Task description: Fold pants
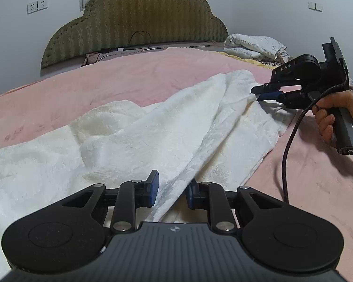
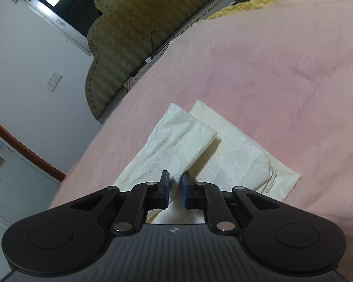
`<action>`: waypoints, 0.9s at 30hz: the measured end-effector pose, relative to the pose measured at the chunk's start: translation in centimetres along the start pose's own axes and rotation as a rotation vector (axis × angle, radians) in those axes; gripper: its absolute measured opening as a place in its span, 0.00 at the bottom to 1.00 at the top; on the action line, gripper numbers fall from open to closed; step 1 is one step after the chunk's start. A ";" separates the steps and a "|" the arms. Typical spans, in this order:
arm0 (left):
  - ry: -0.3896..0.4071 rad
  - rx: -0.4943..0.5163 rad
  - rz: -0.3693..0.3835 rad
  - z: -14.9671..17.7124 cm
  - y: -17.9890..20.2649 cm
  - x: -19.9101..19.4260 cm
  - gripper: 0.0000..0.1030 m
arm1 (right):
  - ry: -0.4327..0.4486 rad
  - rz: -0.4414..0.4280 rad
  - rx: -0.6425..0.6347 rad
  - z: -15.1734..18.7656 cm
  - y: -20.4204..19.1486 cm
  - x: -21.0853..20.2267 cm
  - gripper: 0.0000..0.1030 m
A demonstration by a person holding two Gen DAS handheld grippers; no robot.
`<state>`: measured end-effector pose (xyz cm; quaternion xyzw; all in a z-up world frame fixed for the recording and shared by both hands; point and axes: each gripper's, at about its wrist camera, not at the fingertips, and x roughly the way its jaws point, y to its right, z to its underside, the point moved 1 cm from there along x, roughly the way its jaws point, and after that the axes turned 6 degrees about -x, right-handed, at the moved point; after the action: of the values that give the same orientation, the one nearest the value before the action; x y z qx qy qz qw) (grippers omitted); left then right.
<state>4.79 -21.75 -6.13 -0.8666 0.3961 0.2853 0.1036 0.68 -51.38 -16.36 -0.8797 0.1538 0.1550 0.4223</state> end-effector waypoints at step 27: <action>0.131 -0.058 -0.277 -5.4 0.4 -1.1 0.06 | 0.150 -0.362 -0.151 -7.5 -9.1 0.0 0.07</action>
<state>6.19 -23.53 -1.08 -0.9324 0.2700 0.2227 0.0908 5.43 -51.92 -5.53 -0.9313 0.0121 0.0219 0.3634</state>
